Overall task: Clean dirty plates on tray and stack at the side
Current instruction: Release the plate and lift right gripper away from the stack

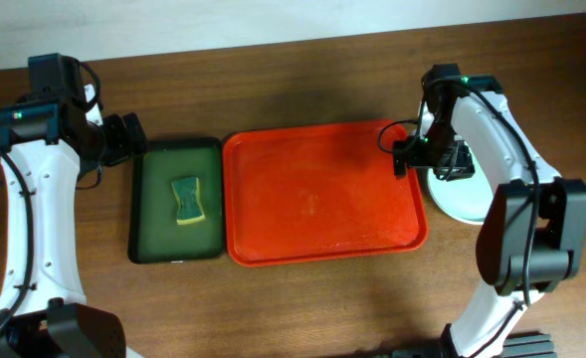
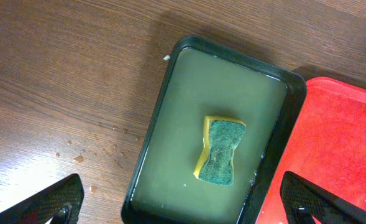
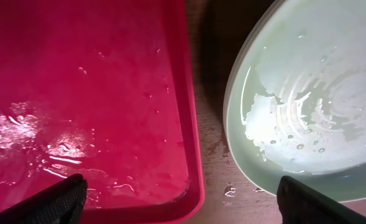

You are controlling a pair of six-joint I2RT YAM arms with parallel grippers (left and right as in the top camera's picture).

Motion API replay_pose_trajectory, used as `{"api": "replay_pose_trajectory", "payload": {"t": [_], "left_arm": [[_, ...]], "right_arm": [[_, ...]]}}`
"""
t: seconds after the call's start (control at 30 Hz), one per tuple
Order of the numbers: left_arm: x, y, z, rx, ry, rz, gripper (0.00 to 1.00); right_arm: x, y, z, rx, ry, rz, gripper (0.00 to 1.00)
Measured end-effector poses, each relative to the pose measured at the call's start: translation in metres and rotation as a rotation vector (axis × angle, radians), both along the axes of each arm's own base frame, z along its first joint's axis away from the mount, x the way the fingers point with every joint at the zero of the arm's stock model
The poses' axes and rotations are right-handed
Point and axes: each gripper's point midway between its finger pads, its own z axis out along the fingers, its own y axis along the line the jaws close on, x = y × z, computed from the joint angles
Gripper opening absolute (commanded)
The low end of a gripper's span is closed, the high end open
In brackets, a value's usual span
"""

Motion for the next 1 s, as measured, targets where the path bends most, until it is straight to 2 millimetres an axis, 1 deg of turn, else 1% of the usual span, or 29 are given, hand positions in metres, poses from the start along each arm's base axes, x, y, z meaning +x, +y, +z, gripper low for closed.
{"api": "replay_pose_trajectory", "payload": {"t": [0.07,0.13,0.17,0.23,0.27,0.33,0.43,0.47,0.5,0.6,0.67,0.77,0.87,0.9,1.0], "left_arm": [[0.000,0.000,0.000,0.000,0.000,0.000,0.99],[0.000,0.000,0.000,0.000,0.000,0.000,0.99],[0.000,0.000,0.000,0.000,0.000,0.000,0.99],[0.000,0.000,0.000,0.000,0.000,0.000,0.99],[0.000,0.000,0.000,0.000,0.000,0.000,0.99],[0.000,0.000,0.000,0.000,0.000,0.000,0.99],[0.000,0.000,0.000,0.000,0.000,0.000,0.99],[0.000,0.000,0.000,0.000,0.000,0.000,0.99],[0.000,0.000,0.000,0.000,0.000,0.000,0.99],[0.000,0.000,0.000,0.000,0.000,0.000,0.99],[0.000,0.000,0.000,0.000,0.000,0.000,0.99],[0.000,0.000,0.000,0.000,0.000,0.000,0.99],[0.000,0.000,0.000,-0.001,0.000,0.000,0.99],[0.000,0.000,0.000,-0.002,0.000,-0.001,0.99],[0.000,-0.001,0.000,-0.003,0.000,-0.001,0.99]], "right_arm": [[0.002,0.004,0.012,-0.002,-0.038,0.013,0.98],[0.003,0.015,0.033,-0.006,-0.106,0.046,0.98],[0.002,0.026,0.051,-0.004,-0.160,0.076,0.98],[-0.001,0.040,0.076,-0.001,-0.236,0.115,0.98],[-0.004,0.048,0.093,0.004,-0.288,0.138,0.99],[-0.012,0.058,0.123,0.012,-0.379,0.170,0.98],[-0.023,0.062,0.154,0.021,-0.479,0.185,0.98],[-0.025,0.062,0.160,0.021,-0.497,0.185,0.98],[-0.032,0.061,0.177,0.024,-0.555,0.184,0.98],[-0.049,0.058,0.208,0.030,-0.660,0.182,0.98],[-0.066,0.056,0.234,0.034,-0.757,0.179,0.98],[-0.092,0.052,0.265,0.040,-0.880,0.176,0.98],[-0.117,0.048,0.289,0.046,-0.984,0.173,0.98],[-0.129,0.046,0.299,0.048,-1.033,0.170,0.98],[-0.152,0.042,0.315,0.045,-1.117,0.164,0.98]]}}
